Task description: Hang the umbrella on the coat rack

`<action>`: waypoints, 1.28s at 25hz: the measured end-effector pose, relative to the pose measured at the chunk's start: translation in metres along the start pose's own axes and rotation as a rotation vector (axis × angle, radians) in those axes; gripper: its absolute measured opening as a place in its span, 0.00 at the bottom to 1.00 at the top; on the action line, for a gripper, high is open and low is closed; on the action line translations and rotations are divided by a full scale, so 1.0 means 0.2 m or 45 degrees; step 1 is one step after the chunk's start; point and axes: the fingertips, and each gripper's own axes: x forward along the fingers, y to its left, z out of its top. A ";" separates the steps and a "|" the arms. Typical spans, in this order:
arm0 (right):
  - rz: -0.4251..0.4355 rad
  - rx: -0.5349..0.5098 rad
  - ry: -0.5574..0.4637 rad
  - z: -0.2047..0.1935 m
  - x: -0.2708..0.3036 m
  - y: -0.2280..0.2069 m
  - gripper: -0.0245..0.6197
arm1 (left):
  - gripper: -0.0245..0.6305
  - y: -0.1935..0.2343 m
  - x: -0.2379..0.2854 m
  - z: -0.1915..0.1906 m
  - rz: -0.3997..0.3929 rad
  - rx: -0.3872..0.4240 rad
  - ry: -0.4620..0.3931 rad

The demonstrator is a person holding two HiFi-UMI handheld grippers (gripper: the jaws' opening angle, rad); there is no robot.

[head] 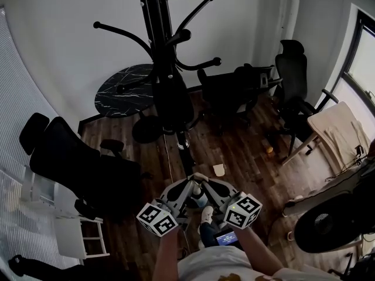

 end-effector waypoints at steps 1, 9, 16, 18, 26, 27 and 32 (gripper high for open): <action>-0.001 0.002 -0.002 0.00 0.00 -0.01 0.06 | 0.07 0.01 0.00 0.00 0.001 0.004 0.002; -0.014 0.015 0.004 -0.01 0.05 -0.06 0.06 | 0.07 0.07 0.03 -0.02 0.004 -0.012 0.015; -0.043 0.016 0.034 -0.04 0.08 -0.12 0.06 | 0.07 0.13 0.05 -0.04 0.004 -0.036 0.025; -0.044 0.022 0.039 -0.05 0.09 -0.13 0.06 | 0.07 0.15 0.05 -0.05 0.006 -0.042 0.026; -0.061 0.027 0.063 -0.08 0.15 -0.19 0.06 | 0.07 0.22 0.08 -0.06 0.019 -0.073 0.036; -0.063 0.028 0.068 -0.08 0.16 -0.19 0.06 | 0.07 0.23 0.08 -0.06 0.019 -0.075 0.039; -0.068 0.036 0.081 -0.10 0.19 -0.22 0.06 | 0.07 0.29 0.09 -0.08 0.023 -0.082 0.047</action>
